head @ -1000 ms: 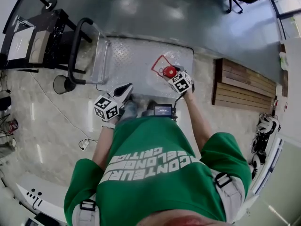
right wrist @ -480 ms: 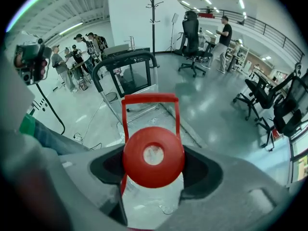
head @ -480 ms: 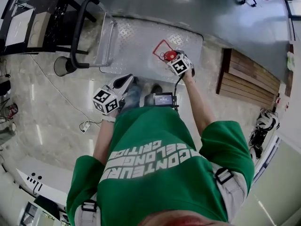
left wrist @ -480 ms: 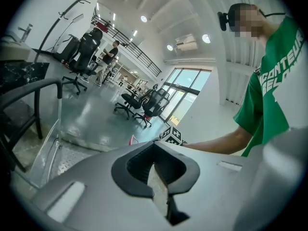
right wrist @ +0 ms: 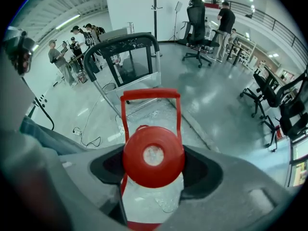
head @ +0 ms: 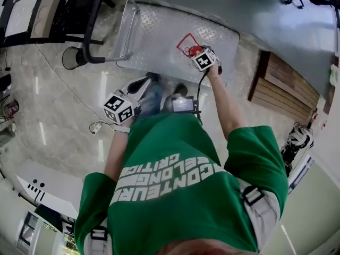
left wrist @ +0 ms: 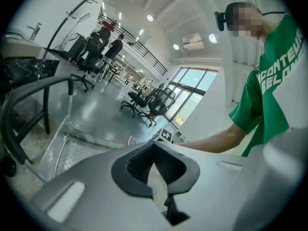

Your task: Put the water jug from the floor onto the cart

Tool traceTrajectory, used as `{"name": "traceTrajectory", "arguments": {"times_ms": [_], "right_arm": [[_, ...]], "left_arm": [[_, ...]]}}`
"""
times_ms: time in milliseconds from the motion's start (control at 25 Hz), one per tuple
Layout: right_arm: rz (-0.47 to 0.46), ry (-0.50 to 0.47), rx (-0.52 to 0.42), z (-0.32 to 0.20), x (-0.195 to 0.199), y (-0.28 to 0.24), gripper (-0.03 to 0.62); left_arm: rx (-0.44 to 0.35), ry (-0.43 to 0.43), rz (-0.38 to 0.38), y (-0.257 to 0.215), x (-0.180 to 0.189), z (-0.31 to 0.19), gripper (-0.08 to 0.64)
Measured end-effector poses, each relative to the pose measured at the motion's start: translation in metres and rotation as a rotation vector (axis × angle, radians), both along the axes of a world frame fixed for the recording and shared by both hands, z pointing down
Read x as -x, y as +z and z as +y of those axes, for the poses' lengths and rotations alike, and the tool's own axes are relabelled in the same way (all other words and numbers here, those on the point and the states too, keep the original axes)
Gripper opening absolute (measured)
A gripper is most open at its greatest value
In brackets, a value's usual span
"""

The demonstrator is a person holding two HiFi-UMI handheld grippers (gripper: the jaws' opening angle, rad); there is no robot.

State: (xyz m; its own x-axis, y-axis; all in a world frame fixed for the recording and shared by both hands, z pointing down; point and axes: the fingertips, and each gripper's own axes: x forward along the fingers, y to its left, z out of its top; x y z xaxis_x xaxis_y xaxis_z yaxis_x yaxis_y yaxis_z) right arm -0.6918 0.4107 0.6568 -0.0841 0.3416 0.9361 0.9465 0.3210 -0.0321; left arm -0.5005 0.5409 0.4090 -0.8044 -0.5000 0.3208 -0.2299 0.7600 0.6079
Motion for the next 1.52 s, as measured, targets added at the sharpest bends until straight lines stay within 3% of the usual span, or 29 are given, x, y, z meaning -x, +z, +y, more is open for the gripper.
{"name": "traceTrajectory", "arguments": {"times_ms": [160,360,560,1040,1520], "right_arm": [[0.021,0.031,-0.088,-0.005,0.001,0.023,0.303],[0.016,0.020,-0.068,0.010,0.003,0.037,0.302],[0.012,0.059,-0.147,0.005,0.001,0.063,0.304],[0.005,0.165,-0.065,0.017,-0.011,0.085,0.304],[-0.003,0.202,-0.118,-0.005,-0.014,0.082,0.311]], "left_arm": [[0.007,-0.016,0.013,0.004,-0.003,0.017,0.014],[0.021,-0.034,0.033,0.006,-0.010,0.031,0.014],[0.026,-0.054,0.051,0.014,-0.018,0.046,0.014],[0.040,-0.066,0.063,0.021,-0.028,0.059,0.014],[0.066,-0.030,0.043,0.014,-0.021,0.038,0.014]]}}
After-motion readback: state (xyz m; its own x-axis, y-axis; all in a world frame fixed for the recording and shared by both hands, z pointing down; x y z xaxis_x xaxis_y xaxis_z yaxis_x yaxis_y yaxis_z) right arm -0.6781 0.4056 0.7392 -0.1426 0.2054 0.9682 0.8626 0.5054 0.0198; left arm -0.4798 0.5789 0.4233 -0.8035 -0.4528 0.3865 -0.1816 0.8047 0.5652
